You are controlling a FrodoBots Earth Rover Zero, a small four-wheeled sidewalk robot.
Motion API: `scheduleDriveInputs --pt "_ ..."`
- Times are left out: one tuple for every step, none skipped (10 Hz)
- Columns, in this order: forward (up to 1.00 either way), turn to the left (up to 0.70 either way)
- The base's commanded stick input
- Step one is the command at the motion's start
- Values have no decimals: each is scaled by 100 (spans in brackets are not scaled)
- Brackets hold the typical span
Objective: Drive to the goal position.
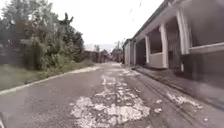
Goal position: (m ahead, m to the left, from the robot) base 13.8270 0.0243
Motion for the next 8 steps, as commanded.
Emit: scheduleDriveInputs --pt "70 0" --pt "70 0" --pt "70 0" --pt "70 0" --pt "70 0" --pt "70 0" --pt "70 0" --pt "70 0"
